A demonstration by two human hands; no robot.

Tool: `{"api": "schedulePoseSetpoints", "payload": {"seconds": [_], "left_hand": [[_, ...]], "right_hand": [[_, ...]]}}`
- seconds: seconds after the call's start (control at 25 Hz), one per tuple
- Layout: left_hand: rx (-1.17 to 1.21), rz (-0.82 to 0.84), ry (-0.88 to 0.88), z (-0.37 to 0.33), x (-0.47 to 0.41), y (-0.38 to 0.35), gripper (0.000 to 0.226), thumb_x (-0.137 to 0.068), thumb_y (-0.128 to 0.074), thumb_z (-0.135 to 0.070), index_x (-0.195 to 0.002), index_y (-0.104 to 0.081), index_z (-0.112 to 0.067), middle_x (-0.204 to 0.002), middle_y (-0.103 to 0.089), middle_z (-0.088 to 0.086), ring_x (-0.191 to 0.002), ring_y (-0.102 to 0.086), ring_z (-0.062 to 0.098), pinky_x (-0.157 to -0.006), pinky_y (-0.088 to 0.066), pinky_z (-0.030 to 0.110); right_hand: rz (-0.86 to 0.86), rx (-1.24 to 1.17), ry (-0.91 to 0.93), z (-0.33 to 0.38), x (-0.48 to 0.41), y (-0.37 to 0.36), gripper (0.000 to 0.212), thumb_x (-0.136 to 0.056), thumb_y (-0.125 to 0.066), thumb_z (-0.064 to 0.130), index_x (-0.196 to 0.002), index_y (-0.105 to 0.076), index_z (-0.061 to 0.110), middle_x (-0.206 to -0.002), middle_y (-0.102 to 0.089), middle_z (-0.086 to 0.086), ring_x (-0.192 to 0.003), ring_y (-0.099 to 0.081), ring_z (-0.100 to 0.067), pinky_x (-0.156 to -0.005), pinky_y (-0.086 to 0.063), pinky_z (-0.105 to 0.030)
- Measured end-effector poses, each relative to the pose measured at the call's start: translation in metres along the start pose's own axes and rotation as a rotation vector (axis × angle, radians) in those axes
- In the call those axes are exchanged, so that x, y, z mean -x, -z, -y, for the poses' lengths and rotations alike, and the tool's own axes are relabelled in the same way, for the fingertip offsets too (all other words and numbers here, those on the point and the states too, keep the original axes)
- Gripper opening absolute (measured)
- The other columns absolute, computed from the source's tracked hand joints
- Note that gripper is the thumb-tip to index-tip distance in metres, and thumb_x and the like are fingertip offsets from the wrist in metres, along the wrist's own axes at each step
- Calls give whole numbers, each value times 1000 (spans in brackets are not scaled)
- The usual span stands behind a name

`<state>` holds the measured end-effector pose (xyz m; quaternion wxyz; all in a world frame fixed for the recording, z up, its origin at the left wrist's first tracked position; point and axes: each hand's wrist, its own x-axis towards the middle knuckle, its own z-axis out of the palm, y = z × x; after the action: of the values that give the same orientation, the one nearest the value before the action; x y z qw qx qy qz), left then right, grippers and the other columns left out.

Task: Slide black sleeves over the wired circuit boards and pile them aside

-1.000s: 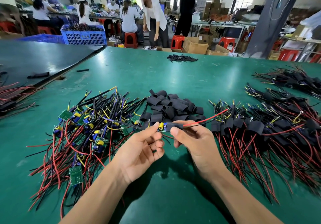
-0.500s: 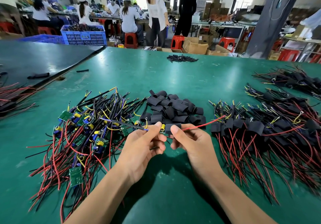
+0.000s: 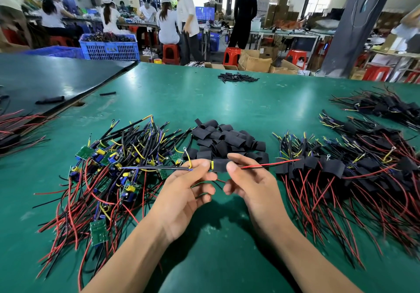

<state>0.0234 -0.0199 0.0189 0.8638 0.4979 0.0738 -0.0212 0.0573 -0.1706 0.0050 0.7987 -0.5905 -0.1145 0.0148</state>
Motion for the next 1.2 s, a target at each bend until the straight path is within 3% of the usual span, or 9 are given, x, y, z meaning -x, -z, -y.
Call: {"api": "schedulePoseSetpoints", "payload": {"seconds": [0.16,0.36,0.48,0.6,0.76,0.92,1.08,1.2], "left_hand": [[-40,-6,-29,5,-1,-1,9,-73,-75,-30,-80,-75,-24,-77,-70,6,-53,-57,14,-50,-45,22],[-214,-131,-228,13,0,-4,11,-86,-73,-17,-90,-71,-7,-71,-67,6,-48,-50,16,-47,-40,21],[-246,-139,-272,13,2,-8,6,-90,-69,-15,-94,-70,-9,-71,-66,5,-47,-50,17,-48,-41,24],[-238,-129,-215,12,2,-9,20,-95,-64,-22,-109,-70,-9,-77,-67,5,-50,-53,17,-50,-43,25],[-160,-98,-129,8,1,-8,27,-96,-60,-22,-109,-70,0,-87,-73,9,-55,-56,17,-52,-41,23],[-27,-72,-69,4,2,-8,31,-84,-65,-29,-103,-72,-5,-89,-74,7,-51,-50,13,-50,-41,22],[40,-57,-52,4,0,-8,28,-86,-62,-27,-107,-71,-10,-83,-72,6,-50,-49,11,-48,-43,20],[109,5,7,3,0,-8,33,-81,-63,-30,-111,-72,-19,-81,-71,2,-51,-50,10,-49,-47,20]], "right_hand": [[-6,-55,-26,-2,-1,3,27,-83,-73,39,-101,-78,20,-74,-68,-3,-59,-63,-18,-61,-52,-24],[16,-54,-88,-4,-2,2,27,-83,-68,39,-103,-78,23,-83,-74,-6,-61,-66,-17,-61,-54,-24],[45,-75,-108,-3,-3,2,27,-84,-66,38,-103,-78,24,-88,-75,-9,-63,-67,-18,-61,-54,-25],[73,-60,-107,-3,-1,0,29,-85,-64,36,-109,-76,24,-87,-74,-4,-67,-68,-20,-61,-54,-24],[50,24,-72,-2,-2,3,21,-96,-60,22,-111,-75,24,-85,-74,-6,-63,-64,-15,-57,-51,-22],[72,-6,-61,0,0,1,22,-86,-65,31,-104,-78,28,-84,-71,-7,-57,-56,-13,-55,-46,-23],[90,-2,-35,-3,-1,3,17,-91,-68,18,-103,-78,25,-77,-68,-7,-56,-55,-16,-55,-47,-25],[78,-17,-15,-2,-1,3,18,-84,-72,20,-101,-78,23,-78,-69,-6,-55,-53,-16,-55,-45,-26]]}}
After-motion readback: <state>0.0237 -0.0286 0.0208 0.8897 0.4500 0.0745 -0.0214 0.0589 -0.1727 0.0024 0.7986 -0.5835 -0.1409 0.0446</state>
